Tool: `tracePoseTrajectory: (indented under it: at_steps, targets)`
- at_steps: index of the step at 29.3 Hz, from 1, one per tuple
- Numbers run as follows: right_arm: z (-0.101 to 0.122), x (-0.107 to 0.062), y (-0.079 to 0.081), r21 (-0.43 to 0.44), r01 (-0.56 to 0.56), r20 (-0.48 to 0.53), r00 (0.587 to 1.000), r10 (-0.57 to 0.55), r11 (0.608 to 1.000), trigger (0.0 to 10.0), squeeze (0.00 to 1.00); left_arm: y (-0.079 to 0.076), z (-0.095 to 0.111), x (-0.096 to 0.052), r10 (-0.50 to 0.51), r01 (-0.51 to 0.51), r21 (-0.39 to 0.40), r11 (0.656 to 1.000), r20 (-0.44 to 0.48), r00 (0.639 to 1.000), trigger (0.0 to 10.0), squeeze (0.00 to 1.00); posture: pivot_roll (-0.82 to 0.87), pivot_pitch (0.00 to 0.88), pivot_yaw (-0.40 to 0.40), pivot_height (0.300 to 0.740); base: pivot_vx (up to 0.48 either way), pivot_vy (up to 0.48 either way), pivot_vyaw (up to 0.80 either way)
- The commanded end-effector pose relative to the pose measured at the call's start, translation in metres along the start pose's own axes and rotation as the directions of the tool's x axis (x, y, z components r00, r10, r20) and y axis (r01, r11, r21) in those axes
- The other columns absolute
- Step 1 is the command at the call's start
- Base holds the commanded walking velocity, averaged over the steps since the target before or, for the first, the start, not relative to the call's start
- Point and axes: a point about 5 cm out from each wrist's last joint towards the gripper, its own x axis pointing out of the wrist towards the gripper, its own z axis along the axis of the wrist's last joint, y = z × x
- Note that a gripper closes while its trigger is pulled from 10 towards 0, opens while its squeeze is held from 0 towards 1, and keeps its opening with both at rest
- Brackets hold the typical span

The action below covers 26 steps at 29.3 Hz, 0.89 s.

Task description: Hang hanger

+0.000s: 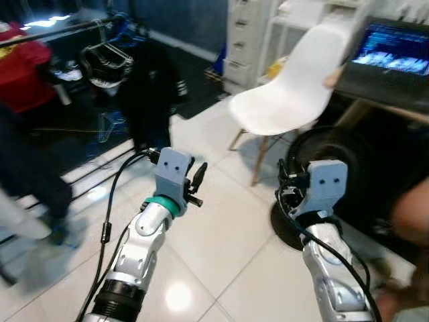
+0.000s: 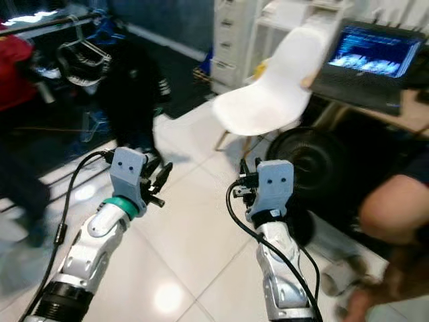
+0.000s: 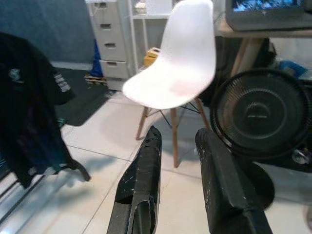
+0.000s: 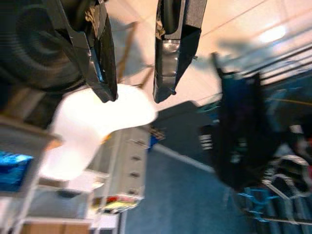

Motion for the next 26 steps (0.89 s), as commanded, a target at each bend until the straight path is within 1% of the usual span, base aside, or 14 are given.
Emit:
tracePoseTrajectory:
  at_steps: [1,4,5,10,18,22,25,26]
  targets:
    - [-0.008,-0.003,0.006,-0.003,-0.025,-0.03,0.999,0.025,1.0,10.0,0.0,0.008,-0.008,-0.005,0.039,-0.038,0.02,0.999,-0.026,0.999,10.0,0.0,-0.25,0.056,0.062,0.74,0.0,0.0,-0.8]
    - [-0.009,-0.003,0.003,-0.013,-0.01,-0.032,0.999,0.009,1.0,10.0,0.0,0.01,-0.009,-0.009,0.06,-0.059,0.022,0.998,-0.027,0.998,10.0,0.0,-0.24,0.056,0.048,0.74,0.0,0.0,0.0]
    - [-0.01,-0.002,0.003,-0.036,-0.007,-0.033,0.999,0.005,0.999,10.0,0.0,0.01,-0.011,-0.011,0.069,-0.068,0.023,0.997,-0.029,0.997,10.0,0.0,-0.23,0.061,0.035,0.74,0.0,0.0,0.0]
    - [-0.014,0.001,0.007,-0.069,-0.011,-0.044,0.999,0.008,0.998,10.0,0.0,0.012,-0.014,-0.017,0.094,-0.093,0.026,0.995,-0.03,0.995,10.0,0.0,-0.22,0.062,0.011,0.74,0.0,0.0,0.0]
    - [-0.018,0.002,0.015,-0.043,-0.016,-0.058,0.998,0.013,0.999,10.0,0.0,0.014,-0.017,-0.02,0.111,-0.11,0.034,0.993,-0.03,0.993,10.0,0.0,-0.2,0.07,0.008,0.74,0.0,0.0,0.0]
    - [-0.024,0.0,0.018,-0.03,-0.013,-0.068,0.998,0.011,0.999,10.0,0.0,0.013,-0.021,-0.024,0.113,-0.111,0.046,0.993,-0.036,0.993,10.0,0.0,-0.19,0.068,0.013,0.74,0.332,0.0,0.0]
    - [-0.031,-0.001,0.022,-0.037,-0.04,-0.081,0.996,0.036,0.999,10.0,0.0,0.007,-0.026,-0.028,0.114,-0.111,0.054,0.992,-0.042,0.993,10.0,0.0,-0.17,0.052,-0.04,0.74,0.46,0.0,0.0]
    - [-0.031,-0.001,0.022,-0.037,-0.04,-0.081,0.996,0.036,0.999,10.0,0.0,0.007,-0.026,-0.028,0.114,-0.111,0.054,0.992,-0.042,0.993,10.0,0.0,-0.17,0.052,-0.04,0.74,0.461,0.0,0.0]
